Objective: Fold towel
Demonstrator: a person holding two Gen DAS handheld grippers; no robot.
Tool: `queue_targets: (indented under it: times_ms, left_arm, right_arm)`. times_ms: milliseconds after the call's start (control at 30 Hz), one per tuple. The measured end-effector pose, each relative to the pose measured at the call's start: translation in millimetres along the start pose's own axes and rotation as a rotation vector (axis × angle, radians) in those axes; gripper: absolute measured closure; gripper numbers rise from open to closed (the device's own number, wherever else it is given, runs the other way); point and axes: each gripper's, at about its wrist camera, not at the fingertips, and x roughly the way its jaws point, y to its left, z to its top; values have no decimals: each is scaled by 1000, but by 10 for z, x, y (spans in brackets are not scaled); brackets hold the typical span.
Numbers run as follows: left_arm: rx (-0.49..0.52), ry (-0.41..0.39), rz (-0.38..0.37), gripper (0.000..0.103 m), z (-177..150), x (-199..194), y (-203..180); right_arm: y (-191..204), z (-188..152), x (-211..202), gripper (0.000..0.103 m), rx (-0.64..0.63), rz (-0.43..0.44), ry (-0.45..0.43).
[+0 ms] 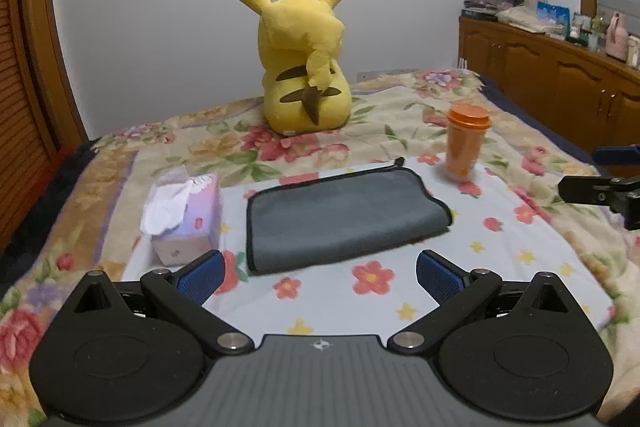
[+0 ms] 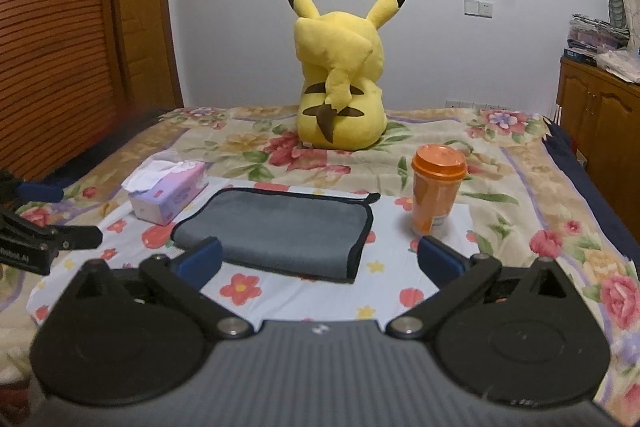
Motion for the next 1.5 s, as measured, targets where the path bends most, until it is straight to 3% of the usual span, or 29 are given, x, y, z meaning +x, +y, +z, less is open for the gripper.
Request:
queue_targets:
  times_ms: [233, 567, 1500]
  left_arm:
    - [-27, -4, -40, 0, -136, -235, -107]
    - [-24, 6, -37, 0, -409, -389, -254]
    - [-101, 82, 12, 0, -881, -241, -337]
  right_arm:
    - [45, -87, -199, 0, 1, -1, -1]
    - [84, -301, -349, 0, 26, -3, 13]
    - [336, -756, -319, 0, 31, 18, 77]
